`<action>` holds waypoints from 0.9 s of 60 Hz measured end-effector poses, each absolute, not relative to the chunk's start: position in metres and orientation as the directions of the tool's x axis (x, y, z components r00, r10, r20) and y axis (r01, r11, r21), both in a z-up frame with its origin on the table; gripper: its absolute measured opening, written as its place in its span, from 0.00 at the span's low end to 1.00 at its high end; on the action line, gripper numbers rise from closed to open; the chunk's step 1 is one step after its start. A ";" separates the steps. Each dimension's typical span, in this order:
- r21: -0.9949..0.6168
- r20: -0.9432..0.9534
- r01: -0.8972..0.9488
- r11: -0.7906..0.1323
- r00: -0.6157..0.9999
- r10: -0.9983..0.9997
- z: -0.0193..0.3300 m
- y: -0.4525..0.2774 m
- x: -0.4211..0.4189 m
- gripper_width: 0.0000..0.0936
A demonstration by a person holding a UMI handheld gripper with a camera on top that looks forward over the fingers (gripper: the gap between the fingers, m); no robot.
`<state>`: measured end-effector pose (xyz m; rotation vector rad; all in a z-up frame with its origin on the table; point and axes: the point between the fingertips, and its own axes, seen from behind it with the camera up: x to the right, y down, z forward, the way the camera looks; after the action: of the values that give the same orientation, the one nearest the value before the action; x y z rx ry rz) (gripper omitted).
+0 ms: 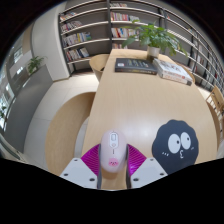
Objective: Arrange mouse
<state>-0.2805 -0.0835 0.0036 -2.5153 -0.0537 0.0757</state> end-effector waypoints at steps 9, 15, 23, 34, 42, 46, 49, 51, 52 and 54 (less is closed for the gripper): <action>-0.716 -0.043 0.046 -0.696 0.993 0.110 0.110 -0.043 -0.279 0.35; -0.803 -0.010 0.064 -0.592 0.993 0.121 0.192 -0.016 -0.250 0.35; -0.861 0.017 0.053 -0.506 0.997 0.076 0.263 -0.002 -0.176 0.35; -0.836 0.014 0.000 -0.549 1.000 -0.021 0.224 -0.018 -0.074 0.36; -0.740 0.026 -0.003 -0.673 0.999 -0.033 0.128 -0.045 -0.043 0.36; -0.690 0.010 0.002 -0.724 1.000 -0.006 0.084 -0.060 -0.046 0.36; -0.657 0.000 0.002 -0.754 1.000 0.003 0.056 -0.069 -0.049 0.36; -0.635 -0.006 0.002 -0.772 1.000 0.008 0.038 -0.075 -0.054 0.36; -0.628 -0.009 0.002 -0.778 1.000 0.010 0.028 -0.078 -0.055 0.36; -0.614 -0.015 0.002 -0.789 1.000 0.015 0.014 -0.081 -0.057 0.37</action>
<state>-0.0568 -0.0814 0.0142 -2.4801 -0.0116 0.0248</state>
